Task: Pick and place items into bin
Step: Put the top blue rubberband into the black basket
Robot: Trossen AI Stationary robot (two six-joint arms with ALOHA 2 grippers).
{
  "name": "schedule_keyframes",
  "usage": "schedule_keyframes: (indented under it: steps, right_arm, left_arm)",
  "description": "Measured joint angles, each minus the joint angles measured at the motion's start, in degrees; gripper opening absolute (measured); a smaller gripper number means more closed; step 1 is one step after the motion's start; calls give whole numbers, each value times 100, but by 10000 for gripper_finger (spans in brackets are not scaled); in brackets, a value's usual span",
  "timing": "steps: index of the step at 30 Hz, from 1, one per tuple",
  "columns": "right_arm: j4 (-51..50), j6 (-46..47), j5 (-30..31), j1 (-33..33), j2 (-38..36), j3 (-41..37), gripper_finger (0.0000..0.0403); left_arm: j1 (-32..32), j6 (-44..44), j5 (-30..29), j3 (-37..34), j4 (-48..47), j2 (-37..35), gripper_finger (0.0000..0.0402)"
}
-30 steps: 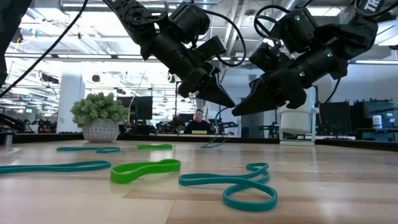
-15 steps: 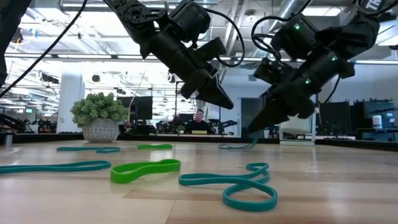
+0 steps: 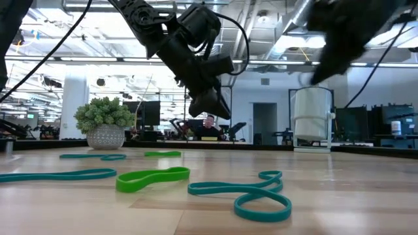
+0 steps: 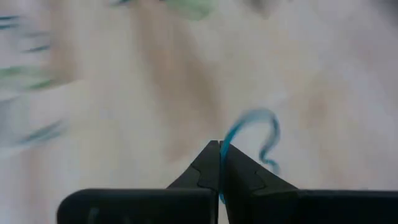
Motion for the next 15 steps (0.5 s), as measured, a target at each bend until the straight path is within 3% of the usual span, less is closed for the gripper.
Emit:
schedule_keyframes:
  steps: [4,11,15]
  right_arm:
    - [-855,1561,-1095,591,-565,30,0]
    - [-2604,4434,-1388,1977,-1248,30,0]
    - [-2913,5461,-1370,2774,-1357,30,0]
  left_arm:
    - [88,66,-228,0,-259,-7,110]
    - [356,56,-93,0,-476,-7,110]
    - [520,-37,108,0,-465,-7,110]
